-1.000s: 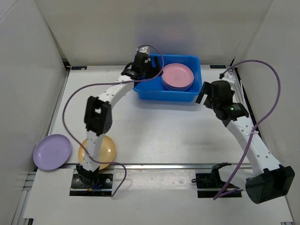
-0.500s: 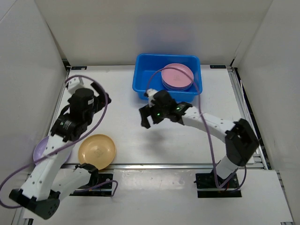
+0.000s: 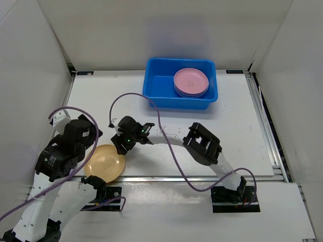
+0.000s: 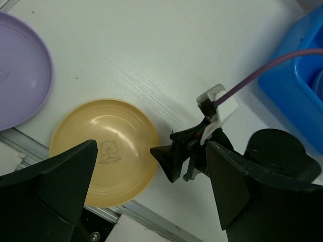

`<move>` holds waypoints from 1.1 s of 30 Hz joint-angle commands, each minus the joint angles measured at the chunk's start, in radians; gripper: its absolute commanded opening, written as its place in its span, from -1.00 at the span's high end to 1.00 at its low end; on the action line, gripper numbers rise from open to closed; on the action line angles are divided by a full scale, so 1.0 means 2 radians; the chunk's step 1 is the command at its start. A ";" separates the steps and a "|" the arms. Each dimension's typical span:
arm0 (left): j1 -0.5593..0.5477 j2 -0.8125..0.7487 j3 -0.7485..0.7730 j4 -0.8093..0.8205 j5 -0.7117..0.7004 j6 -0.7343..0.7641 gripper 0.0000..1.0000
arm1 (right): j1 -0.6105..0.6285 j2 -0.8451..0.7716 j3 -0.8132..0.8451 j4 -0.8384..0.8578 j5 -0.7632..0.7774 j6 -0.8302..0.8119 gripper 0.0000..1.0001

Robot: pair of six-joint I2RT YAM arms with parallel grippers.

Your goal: Place the plates into the plastic bin on the countertop

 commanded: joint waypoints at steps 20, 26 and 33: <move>0.000 -0.003 0.019 -0.015 -0.038 -0.007 -0.98 | 0.000 -0.073 0.006 0.004 0.141 0.041 1.00; 0.000 0.015 0.006 0.029 -0.032 0.004 -0.98 | -0.098 -0.169 -0.006 -0.025 0.129 0.059 1.00; 0.000 0.051 -0.019 0.117 -0.017 0.026 -0.98 | -0.295 -0.223 0.006 -0.057 0.129 0.082 1.00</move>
